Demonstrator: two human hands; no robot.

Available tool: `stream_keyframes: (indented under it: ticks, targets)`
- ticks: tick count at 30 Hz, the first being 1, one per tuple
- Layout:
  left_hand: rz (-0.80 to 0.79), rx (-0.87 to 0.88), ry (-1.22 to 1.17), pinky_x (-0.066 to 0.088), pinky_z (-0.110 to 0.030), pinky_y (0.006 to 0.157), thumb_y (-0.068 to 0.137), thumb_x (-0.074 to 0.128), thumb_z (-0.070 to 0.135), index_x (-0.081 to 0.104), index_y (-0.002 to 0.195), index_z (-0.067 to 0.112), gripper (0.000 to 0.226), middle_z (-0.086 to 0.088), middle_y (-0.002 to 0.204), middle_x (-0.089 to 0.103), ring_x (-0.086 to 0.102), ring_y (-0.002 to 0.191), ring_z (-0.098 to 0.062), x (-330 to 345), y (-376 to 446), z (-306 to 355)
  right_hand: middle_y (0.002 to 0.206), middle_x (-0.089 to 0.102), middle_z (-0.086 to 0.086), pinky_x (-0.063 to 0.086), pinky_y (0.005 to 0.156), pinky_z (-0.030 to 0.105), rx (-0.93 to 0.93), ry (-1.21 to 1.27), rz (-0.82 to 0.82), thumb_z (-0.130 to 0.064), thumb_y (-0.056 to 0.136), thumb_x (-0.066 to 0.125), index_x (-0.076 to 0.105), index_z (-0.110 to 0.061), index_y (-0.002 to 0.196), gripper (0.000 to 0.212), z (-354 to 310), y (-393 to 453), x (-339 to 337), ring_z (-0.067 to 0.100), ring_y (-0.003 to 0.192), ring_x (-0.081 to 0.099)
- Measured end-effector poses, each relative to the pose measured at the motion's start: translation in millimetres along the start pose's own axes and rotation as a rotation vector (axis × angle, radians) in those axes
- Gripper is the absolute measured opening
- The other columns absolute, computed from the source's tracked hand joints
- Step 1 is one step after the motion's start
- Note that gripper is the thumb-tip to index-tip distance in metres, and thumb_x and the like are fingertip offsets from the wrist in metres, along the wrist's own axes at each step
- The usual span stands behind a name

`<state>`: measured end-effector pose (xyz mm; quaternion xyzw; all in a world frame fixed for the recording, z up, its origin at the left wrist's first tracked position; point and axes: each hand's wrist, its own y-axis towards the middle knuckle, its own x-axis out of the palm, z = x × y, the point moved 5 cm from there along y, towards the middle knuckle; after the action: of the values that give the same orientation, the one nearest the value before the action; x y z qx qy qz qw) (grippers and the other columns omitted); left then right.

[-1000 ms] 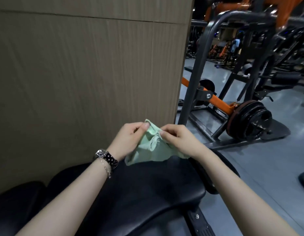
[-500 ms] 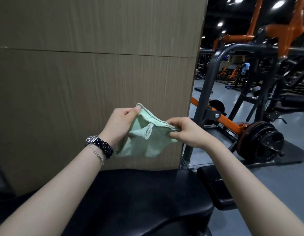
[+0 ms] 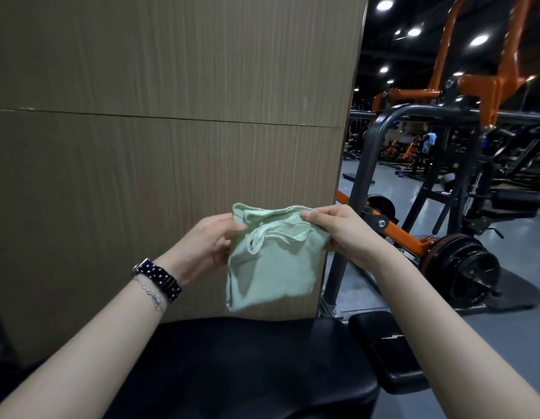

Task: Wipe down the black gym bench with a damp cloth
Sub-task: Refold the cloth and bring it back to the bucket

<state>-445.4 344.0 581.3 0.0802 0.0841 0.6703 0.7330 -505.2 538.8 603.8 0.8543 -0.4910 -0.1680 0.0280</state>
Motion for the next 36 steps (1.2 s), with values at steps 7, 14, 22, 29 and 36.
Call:
stream_keyframes:
  ticks: [7, 14, 22, 29, 36]
  targets:
    - [0.13, 0.091, -0.041, 0.055, -0.035, 0.079, 0.077, 0.066, 0.027, 0.066, 0.102, 0.005, 0.034, -0.013, 0.1, 0.071, 0.067, 0.089, -0.025, 3, -5, 10, 0.087, 0.068, 0.011, 0.05, 0.068, 0.023, -0.075, -0.059, -0.109, -0.031, 0.095, 0.056, 0.072, -0.006, 0.103, 0.031, -19, -11, 12, 0.017, 0.077, 0.06]
    - [0.263, 0.166, 0.029, 0.055, -0.029, 0.069, 0.089, 0.06, 0.027, 0.067, 0.098, 0.01, 0.021, -0.005, 0.093, 0.073, 0.069, 0.086, -0.02, 1, -12, 31, 0.092, 0.069, 0.01, 0.051, 0.085, 0.033, -0.052, 0.054, -0.163, -0.045, 0.085, 0.064, 0.074, -0.016, 0.09, 0.031, -15, -18, 16, 0.015, 0.086, 0.063]
    - [0.31, 0.201, 0.002, 0.052, -0.027, 0.066, 0.092, 0.057, 0.029, 0.067, 0.093, 0.015, 0.016, 0.0, 0.088, 0.074, 0.07, 0.081, -0.016, -2, -21, 50, 0.109, 0.071, 0.001, 0.049, 0.099, 0.037, -0.155, 0.131, -0.088, -0.012, 0.078, 0.061, 0.076, -0.023, 0.096, 0.026, -18, -27, 12, 0.017, 0.106, 0.063]
    - [0.151, 0.196, 0.013, 0.054, -0.036, 0.078, 0.083, 0.06, 0.032, 0.066, 0.104, 0.008, 0.032, -0.009, 0.102, 0.071, 0.067, 0.091, -0.023, 1, -27, 58, 0.108, 0.066, 0.02, 0.052, 0.083, 0.033, -0.144, 0.247, -0.039, -0.021, 0.082, 0.059, 0.063, 0.01, 0.11, 0.043, -37, -29, 8, 0.027, 0.094, 0.062]
    - [0.2, 0.244, 0.142, 0.051, -0.029, 0.076, 0.09, 0.059, 0.024, 0.07, 0.1, 0.018, 0.016, 0.0, 0.096, 0.073, 0.067, 0.087, -0.015, 6, -26, 55, 0.082, 0.073, 0.004, 0.05, 0.066, 0.027, -0.19, 0.203, 0.141, -0.017, 0.096, 0.053, 0.068, -0.003, 0.091, 0.021, -42, -35, 7, 0.019, 0.07, 0.064]
